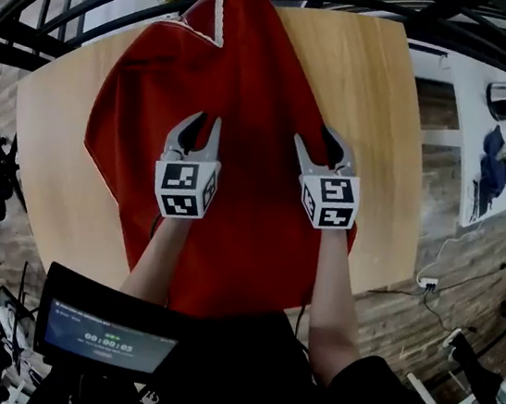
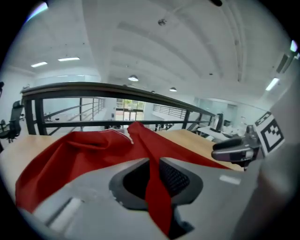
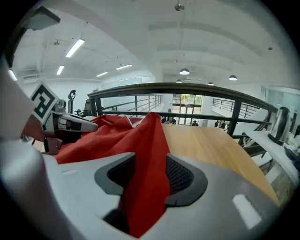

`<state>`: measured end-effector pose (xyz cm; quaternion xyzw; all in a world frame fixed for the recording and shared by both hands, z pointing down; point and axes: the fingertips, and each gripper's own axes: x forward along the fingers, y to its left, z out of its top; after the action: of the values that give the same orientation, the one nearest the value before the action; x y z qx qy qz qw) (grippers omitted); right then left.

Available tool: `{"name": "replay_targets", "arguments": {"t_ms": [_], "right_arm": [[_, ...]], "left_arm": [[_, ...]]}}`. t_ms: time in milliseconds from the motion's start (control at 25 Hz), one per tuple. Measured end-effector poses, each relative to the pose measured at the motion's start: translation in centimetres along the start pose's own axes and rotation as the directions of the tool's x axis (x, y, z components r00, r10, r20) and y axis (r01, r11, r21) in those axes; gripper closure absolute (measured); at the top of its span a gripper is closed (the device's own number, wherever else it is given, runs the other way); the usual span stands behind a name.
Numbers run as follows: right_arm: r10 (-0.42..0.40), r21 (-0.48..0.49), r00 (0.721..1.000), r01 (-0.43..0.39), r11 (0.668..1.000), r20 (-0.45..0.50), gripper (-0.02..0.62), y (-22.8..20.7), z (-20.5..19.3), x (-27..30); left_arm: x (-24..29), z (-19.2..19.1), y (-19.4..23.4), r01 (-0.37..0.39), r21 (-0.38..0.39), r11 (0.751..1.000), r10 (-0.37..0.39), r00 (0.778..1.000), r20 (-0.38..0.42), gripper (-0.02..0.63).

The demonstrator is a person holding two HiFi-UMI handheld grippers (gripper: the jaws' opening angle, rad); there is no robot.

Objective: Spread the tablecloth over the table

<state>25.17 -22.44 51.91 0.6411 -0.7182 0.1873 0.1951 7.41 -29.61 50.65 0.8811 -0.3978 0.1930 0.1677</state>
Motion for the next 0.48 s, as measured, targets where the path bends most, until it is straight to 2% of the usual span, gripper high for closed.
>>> {"name": "replay_targets", "arguments": {"t_ms": [80,200,320,400,480], "right_arm": [[-0.019,0.043,1.000,0.019,0.999,0.006,0.408,-0.3,-1.7,-3.2],[-0.054,0.140,0.999,0.053,0.989,0.005,0.410,-0.5,-5.3,-9.4],[-0.141,0.169,0.988,0.150,0.974,-0.061,0.410,-1.0,-10.5,-15.9],[-0.205,0.191,0.970,0.228,0.955,-0.132,0.410,-1.4,-14.6,-20.1],[-0.236,0.241,0.953,0.278,0.930,-0.189,0.410,-1.7,-18.0,-23.4]], "left_arm": [[-0.6,-1.8,-3.8,0.093,0.011,0.996,-0.092,0.995,-0.043,0.599],[-2.6,-4.5,-9.2,0.220,0.001,0.975,-0.219,0.970,-0.107,0.600],[-5.4,-7.0,-15.3,0.357,0.040,0.933,-0.346,0.923,-0.166,0.599],[-7.6,-9.5,-18.4,0.399,0.064,0.915,-0.379,0.902,-0.208,0.599],[-9.8,-11.8,-19.5,0.377,0.070,0.924,-0.353,0.907,-0.230,0.593]]}}
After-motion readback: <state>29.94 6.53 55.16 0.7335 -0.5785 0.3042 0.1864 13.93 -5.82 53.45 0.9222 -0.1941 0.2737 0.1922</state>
